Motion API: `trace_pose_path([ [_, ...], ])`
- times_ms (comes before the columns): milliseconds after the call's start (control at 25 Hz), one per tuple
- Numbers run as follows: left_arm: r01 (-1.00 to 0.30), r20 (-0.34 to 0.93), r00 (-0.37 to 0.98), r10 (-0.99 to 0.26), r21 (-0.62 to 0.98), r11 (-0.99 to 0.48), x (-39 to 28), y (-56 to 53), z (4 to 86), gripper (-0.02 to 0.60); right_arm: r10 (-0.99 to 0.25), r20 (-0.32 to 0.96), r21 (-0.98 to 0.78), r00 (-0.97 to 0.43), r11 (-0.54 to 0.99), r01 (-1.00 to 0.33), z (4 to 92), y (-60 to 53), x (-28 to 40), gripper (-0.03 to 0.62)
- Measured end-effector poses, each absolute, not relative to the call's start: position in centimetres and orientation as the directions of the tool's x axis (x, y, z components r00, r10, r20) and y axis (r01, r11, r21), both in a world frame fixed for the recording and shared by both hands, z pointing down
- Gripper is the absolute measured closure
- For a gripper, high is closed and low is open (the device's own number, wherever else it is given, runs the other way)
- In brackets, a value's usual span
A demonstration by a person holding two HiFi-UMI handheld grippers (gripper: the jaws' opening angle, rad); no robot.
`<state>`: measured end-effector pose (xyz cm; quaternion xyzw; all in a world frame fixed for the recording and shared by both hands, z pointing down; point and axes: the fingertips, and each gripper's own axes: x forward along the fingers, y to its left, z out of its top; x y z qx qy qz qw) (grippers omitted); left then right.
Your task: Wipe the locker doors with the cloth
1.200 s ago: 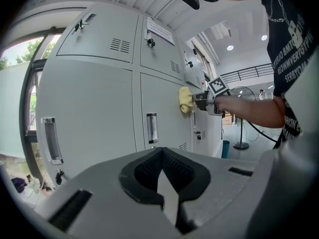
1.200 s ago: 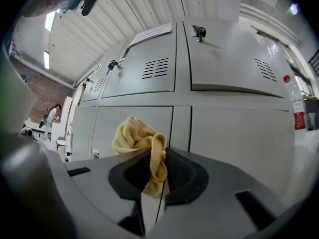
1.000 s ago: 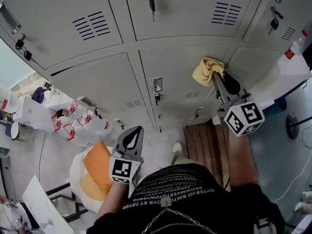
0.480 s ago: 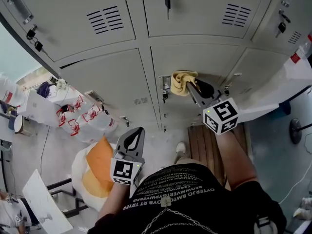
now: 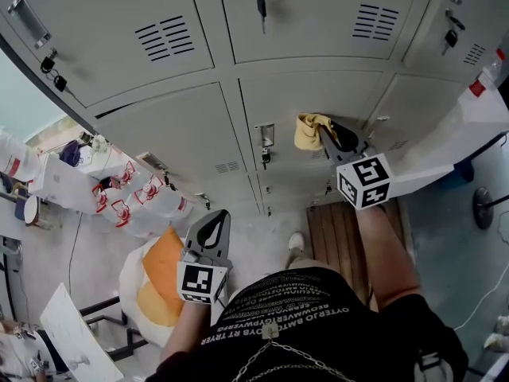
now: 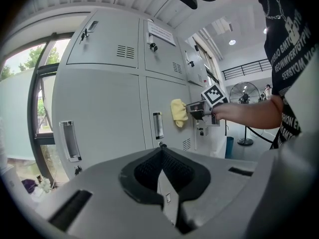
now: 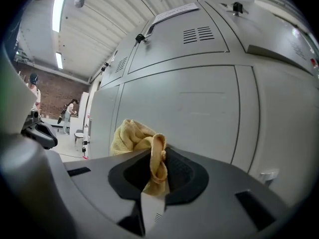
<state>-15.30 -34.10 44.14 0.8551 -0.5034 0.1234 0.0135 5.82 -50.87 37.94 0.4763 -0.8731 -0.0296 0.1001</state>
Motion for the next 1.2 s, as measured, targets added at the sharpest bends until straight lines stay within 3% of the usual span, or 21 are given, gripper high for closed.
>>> trace_pose_path([
  [640,-0.840,0.217,0.504,-0.836,-0.104,-0.533,-13.0,-34.5,44.0,0.577,-0.920,0.190,0.155,-0.342,0.372,-0.915,39.7,-51.0,16.1,0.540],
  [880,-0.842,0.227,0.502,-0.835,-0.094,-0.532,-12.7,-34.4,44.4,0.577,-0.871,0.168,0.130,-0.462,0.484,-0.865,40.4,-48.4,13.1,0.540],
  [1200,-0.841,0.239,0.501,-0.832,-0.093,-0.533,-12.2,-34.1,44.6,0.577,-0.749,0.269,0.105,-0.606,0.648,-0.754,46.6,-46.8,5.0,0.542],
])
